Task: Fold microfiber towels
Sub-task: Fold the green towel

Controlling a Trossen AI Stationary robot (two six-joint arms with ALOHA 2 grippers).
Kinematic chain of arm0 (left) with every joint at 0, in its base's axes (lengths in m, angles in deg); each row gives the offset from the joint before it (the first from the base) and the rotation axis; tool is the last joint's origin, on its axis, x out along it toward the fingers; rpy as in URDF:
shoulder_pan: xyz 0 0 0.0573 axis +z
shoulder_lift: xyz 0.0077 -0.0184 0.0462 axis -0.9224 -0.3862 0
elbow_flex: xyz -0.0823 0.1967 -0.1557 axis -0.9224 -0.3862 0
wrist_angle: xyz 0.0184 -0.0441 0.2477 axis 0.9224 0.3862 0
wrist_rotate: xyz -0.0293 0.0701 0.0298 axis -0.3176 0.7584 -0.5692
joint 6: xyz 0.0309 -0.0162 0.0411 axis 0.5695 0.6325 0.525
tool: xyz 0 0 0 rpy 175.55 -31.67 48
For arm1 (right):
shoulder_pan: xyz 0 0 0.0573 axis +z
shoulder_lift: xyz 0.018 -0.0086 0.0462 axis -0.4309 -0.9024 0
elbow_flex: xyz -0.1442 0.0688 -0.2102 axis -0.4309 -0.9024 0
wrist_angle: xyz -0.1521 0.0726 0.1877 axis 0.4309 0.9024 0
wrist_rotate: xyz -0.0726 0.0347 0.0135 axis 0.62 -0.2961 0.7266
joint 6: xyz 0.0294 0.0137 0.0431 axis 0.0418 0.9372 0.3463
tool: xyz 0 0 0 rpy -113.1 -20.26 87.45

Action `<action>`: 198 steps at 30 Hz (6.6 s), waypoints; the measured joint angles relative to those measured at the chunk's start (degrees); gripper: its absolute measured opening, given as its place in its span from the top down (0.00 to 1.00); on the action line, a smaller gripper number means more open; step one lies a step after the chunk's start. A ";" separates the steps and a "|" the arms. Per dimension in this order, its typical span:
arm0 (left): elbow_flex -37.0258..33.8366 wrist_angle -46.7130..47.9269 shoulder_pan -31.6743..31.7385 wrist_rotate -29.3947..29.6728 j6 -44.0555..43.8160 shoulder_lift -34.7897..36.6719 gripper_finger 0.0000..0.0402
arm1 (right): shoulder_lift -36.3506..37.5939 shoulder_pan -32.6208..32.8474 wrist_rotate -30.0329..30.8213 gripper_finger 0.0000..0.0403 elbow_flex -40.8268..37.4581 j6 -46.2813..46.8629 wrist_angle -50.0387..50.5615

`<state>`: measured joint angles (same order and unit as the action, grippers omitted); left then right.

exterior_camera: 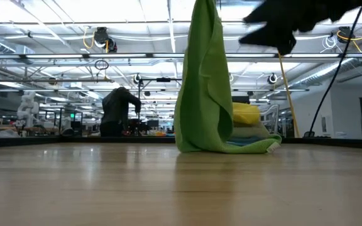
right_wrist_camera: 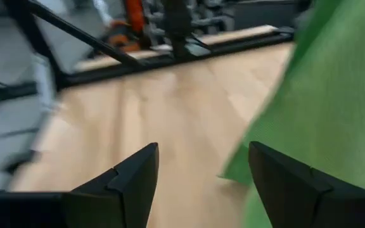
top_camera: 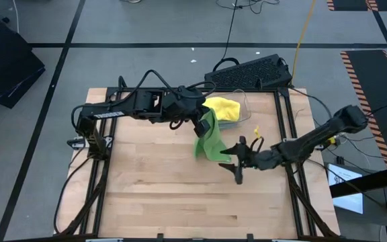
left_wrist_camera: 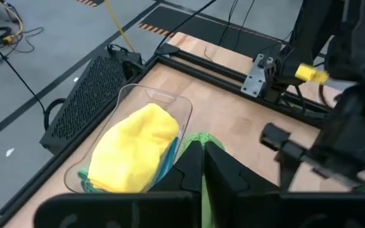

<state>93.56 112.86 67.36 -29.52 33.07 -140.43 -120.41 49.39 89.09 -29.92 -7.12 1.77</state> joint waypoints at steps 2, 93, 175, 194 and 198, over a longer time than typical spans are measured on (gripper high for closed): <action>0.00 0.00 -0.01 0.02 0.68 -0.02 0.97 | -3.74 0.19 3.24 0.42 -0.74 -1.43 -2.48; 0.08 20.62 -12.24 -29.37 -15.28 -0.90 0.99 | 16.78 -0.37 -11.81 1.00 10.12 26.54 19.68; -37.99 12.32 -21.71 -2.06 -15.64 11.25 0.99 | 13.32 -9.94 -20.07 1.00 9.75 23.94 39.11; -33.23 10.89 -3.61 7.84 7.93 11.39 0.97 | 14.64 -18.57 -7.09 1.00 9.70 15.04 36.48; -32.50 11.01 -3.07 7.84 9.09 12.08 0.99 | 14.64 -18.59 -6.98 1.00 9.70 14.37 35.05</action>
<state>61.05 123.88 64.29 -21.68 42.16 -128.35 -105.77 30.80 82.12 -20.22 7.25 36.82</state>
